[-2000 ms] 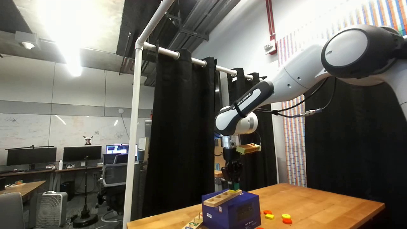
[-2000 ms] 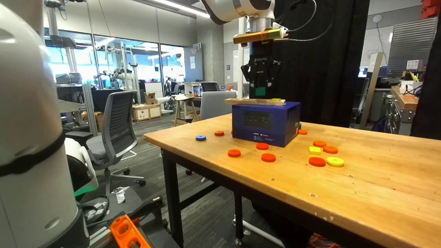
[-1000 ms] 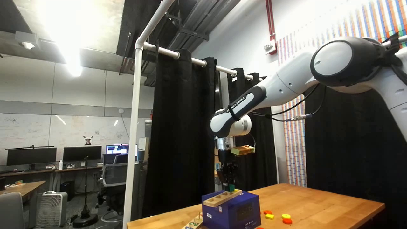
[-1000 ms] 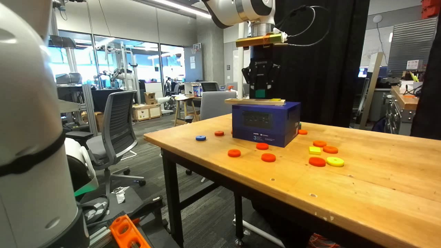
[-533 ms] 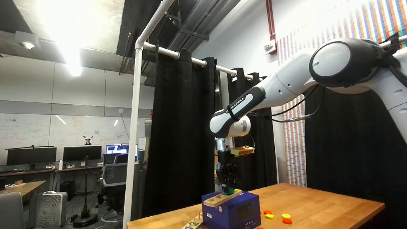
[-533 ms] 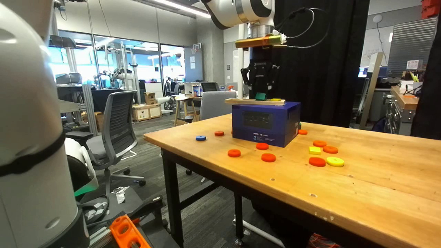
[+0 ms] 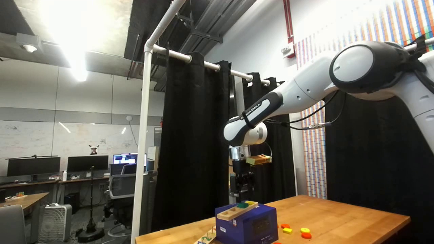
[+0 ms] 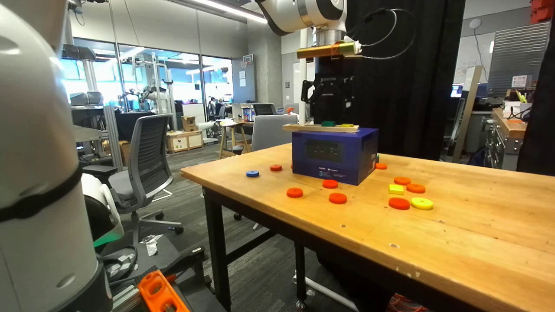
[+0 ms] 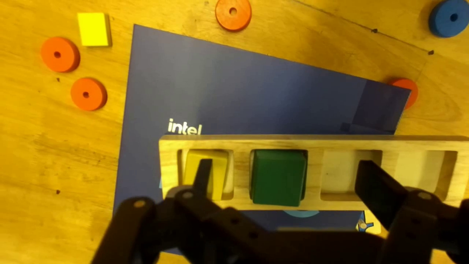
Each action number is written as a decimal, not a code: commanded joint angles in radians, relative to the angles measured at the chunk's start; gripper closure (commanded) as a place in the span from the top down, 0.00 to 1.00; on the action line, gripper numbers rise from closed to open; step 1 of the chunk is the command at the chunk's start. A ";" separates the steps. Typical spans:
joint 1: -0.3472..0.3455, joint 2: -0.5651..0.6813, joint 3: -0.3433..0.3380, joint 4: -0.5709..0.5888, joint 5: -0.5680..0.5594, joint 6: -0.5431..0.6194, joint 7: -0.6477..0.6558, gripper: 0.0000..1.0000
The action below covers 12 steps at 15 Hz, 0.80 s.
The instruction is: Put the green block on the wooden board on top of the blue box
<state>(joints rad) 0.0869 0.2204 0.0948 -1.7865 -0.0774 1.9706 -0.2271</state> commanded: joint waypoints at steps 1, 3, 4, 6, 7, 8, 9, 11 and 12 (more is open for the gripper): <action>0.002 -0.025 0.000 0.025 -0.006 -0.066 0.020 1.00; -0.001 -0.089 -0.004 -0.018 -0.006 -0.083 0.041 1.00; -0.004 -0.127 -0.008 -0.045 -0.001 -0.085 0.053 1.00; -0.016 -0.216 -0.017 -0.110 0.018 -0.083 0.082 1.00; -0.024 -0.269 -0.024 -0.156 0.031 -0.078 0.095 1.00; -0.031 -0.323 -0.032 -0.203 0.041 -0.071 0.112 1.00; -0.039 -0.378 -0.041 -0.254 0.058 -0.065 0.126 1.00; -0.053 -0.488 -0.062 -0.358 0.087 -0.058 0.154 1.00; -0.060 -0.541 -0.073 -0.417 0.102 -0.048 0.175 1.00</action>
<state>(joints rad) 0.0442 -0.1334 0.0454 -2.0163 -0.0228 1.8893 -0.1041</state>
